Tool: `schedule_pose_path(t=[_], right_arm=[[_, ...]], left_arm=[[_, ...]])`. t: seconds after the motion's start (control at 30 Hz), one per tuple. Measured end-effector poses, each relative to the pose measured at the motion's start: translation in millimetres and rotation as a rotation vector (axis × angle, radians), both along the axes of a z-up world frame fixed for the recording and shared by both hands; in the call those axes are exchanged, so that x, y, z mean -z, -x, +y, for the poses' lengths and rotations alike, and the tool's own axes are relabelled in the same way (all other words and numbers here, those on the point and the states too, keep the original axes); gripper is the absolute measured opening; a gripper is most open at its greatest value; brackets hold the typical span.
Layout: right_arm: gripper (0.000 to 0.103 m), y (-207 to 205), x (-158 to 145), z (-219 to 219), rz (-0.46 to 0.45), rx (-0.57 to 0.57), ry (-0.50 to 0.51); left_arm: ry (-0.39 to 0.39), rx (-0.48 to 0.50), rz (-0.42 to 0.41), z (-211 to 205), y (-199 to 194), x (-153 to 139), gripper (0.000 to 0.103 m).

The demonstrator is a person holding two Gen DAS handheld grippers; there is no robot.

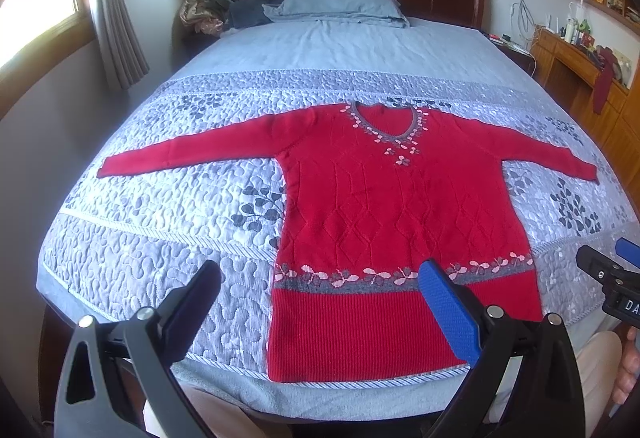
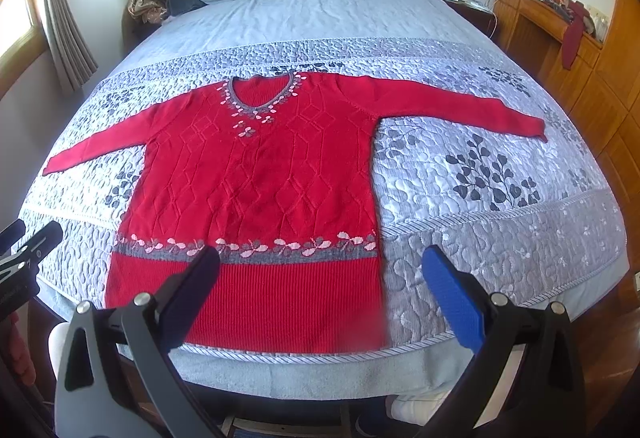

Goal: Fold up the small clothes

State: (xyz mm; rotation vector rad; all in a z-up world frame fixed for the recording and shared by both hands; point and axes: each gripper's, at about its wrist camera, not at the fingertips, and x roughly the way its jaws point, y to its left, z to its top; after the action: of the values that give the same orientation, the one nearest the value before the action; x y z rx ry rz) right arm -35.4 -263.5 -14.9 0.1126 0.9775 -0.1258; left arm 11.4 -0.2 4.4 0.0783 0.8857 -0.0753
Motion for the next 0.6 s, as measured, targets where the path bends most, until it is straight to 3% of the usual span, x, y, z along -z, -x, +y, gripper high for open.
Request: schedule_pose_path(t=[0.6], right_arm=[[0.1,-1.6,2.8,-0.1,0.0,-0.002,-0.003]], left_arm=[[0.002,-0.002,0.003,-0.8,-1.8,2.6,0.099]])
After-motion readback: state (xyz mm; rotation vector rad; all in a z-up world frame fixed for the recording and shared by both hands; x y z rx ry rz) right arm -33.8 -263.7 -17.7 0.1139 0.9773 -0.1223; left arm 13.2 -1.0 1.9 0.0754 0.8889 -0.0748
